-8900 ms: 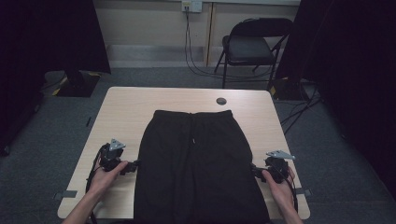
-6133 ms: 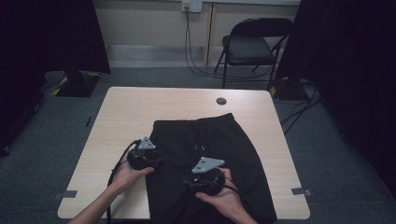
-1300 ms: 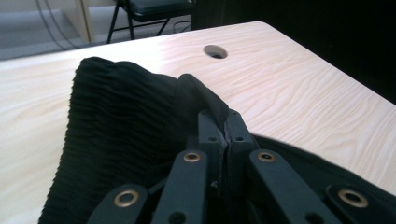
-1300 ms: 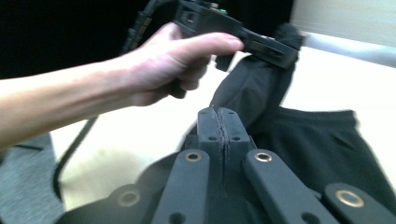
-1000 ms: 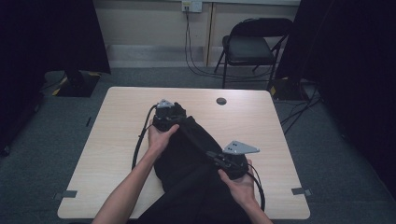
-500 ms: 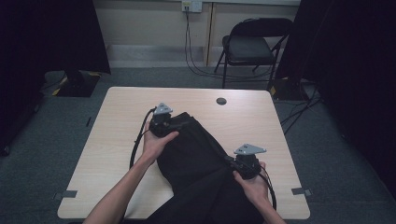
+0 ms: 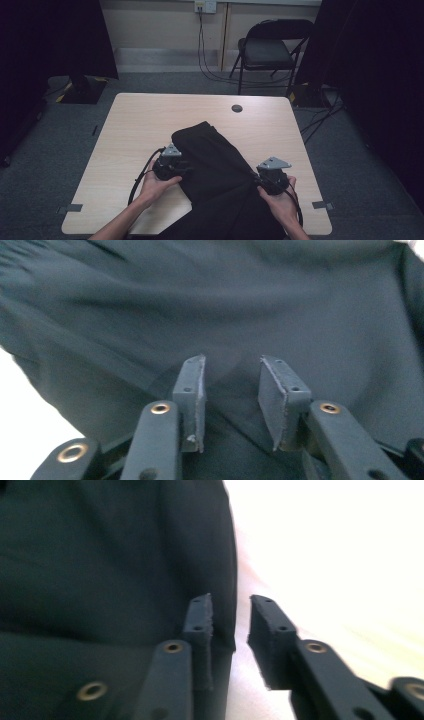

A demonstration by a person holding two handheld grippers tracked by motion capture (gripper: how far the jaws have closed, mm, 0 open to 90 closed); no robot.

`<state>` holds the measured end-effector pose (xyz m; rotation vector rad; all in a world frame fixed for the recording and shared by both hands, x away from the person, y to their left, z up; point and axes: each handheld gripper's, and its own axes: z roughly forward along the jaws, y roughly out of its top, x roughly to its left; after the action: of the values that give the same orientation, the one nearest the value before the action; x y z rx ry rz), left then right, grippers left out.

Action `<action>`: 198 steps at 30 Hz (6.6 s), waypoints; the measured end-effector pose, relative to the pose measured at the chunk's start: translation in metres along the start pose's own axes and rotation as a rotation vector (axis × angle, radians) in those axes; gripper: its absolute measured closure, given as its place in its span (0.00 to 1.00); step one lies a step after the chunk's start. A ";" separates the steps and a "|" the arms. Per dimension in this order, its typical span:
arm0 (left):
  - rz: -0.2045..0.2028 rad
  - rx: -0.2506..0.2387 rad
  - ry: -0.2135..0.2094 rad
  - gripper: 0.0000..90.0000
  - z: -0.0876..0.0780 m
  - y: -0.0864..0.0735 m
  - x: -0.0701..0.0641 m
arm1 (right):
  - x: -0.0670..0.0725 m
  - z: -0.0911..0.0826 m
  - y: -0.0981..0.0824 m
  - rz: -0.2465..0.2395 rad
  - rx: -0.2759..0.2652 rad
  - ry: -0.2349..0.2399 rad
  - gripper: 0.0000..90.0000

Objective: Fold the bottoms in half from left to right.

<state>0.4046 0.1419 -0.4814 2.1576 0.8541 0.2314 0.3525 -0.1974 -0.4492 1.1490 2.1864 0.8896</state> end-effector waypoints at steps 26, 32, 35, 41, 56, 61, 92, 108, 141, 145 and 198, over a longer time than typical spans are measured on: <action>0.036 0.005 0.208 0.65 0.047 0.037 0.071 | 0.128 0.076 0.033 -0.166 0.067 0.396 0.43; -0.047 -0.027 0.231 0.61 0.054 0.042 0.087 | 0.105 0.063 0.020 -0.145 0.083 0.410 0.46; -0.045 -0.044 0.217 0.59 0.053 0.039 0.091 | 0.087 0.053 0.010 -0.147 0.093 0.392 0.50; -0.024 0.008 0.246 0.56 0.048 0.045 0.080 | 0.064 0.028 -0.013 -0.143 0.126 0.376 0.51; 0.105 0.016 -0.011 0.60 0.014 0.011 -0.009 | 0.036 0.027 0.011 -0.084 -0.032 0.303 0.60; 0.112 0.037 0.011 0.61 0.019 0.001 -0.008 | 0.042 0.046 0.009 -0.115 0.028 0.289 0.61; 0.107 -0.031 0.012 0.64 0.029 0.003 0.001 | -0.008 0.094 0.034 -0.051 0.029 0.195 0.60; 0.181 0.069 -0.146 0.58 -0.010 -0.030 -0.052 | 0.029 0.027 -0.025 -0.099 0.078 0.298 0.57; -0.054 0.015 0.040 0.40 0.027 0.014 0.042 | -0.021 0.132 0.045 0.069 0.006 0.215 0.36; -0.036 -0.006 0.042 0.38 0.031 0.014 0.041 | -0.020 0.132 0.045 0.049 -0.004 0.208 0.45; -0.044 -0.616 0.268 0.98 -0.161 0.216 0.098 | -0.036 -0.007 0.308 0.032 -0.552 0.205 0.93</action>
<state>0.5188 0.2031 -0.2261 1.5489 0.8397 0.6790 0.5247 -0.0984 -0.2110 0.8478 1.8848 1.5586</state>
